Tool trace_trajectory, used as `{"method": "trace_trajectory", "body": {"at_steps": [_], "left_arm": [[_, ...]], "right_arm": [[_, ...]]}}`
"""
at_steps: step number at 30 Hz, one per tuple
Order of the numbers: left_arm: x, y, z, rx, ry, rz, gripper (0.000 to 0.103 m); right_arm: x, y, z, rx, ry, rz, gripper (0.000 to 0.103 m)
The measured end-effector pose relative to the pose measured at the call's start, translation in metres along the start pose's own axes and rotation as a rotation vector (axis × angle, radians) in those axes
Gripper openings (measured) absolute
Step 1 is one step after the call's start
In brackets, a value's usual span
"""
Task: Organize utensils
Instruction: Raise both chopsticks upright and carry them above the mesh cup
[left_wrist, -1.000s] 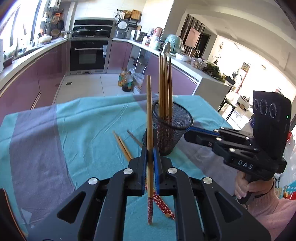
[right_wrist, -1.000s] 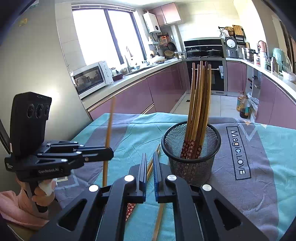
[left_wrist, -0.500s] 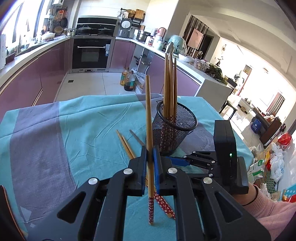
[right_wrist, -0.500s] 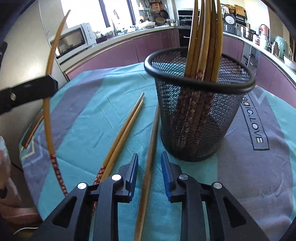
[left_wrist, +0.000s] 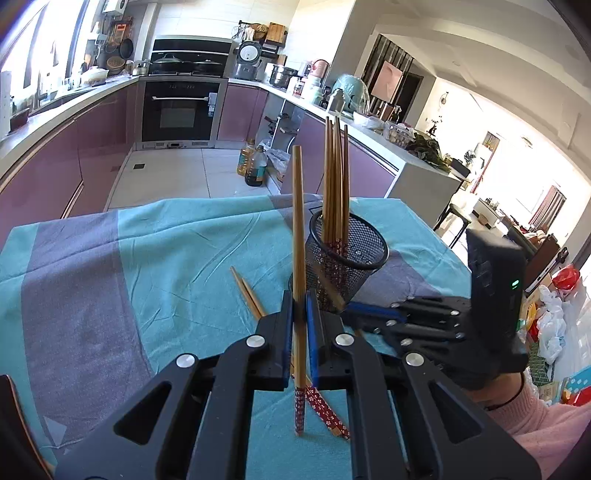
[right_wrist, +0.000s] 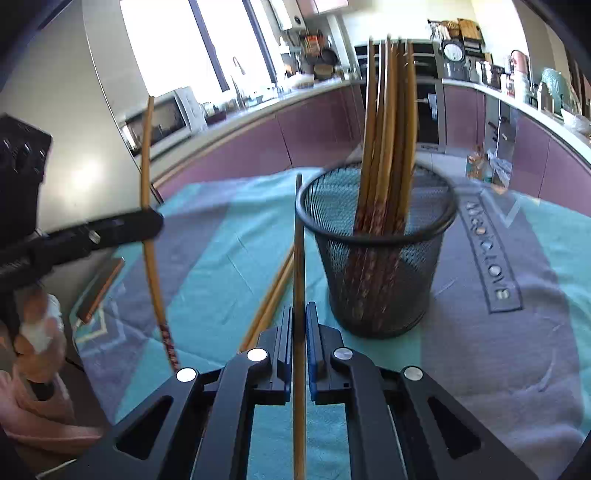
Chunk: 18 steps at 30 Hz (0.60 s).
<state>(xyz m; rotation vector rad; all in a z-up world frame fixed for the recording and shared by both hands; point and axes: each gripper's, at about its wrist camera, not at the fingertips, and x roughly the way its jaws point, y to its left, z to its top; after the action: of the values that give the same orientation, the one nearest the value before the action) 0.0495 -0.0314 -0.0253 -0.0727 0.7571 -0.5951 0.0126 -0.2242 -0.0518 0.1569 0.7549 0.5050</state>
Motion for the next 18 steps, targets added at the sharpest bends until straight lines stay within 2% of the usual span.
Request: {"method": "trace_trajectory", "body": {"at_steps": [7,18], "left_arm": [[-0.017,-0.003,0.012,0.021,-0.047,-0.029,0.008],[-0.027,-0.012,0.025,0.040,-0.078,-0.044,0.008]], "right_arm": [[-0.040,0.004,0.014,0.004,-0.116,0.040,0.006],[-0.046,0.006,0.022,0.020,-0.143,0.085,0.006]]}}
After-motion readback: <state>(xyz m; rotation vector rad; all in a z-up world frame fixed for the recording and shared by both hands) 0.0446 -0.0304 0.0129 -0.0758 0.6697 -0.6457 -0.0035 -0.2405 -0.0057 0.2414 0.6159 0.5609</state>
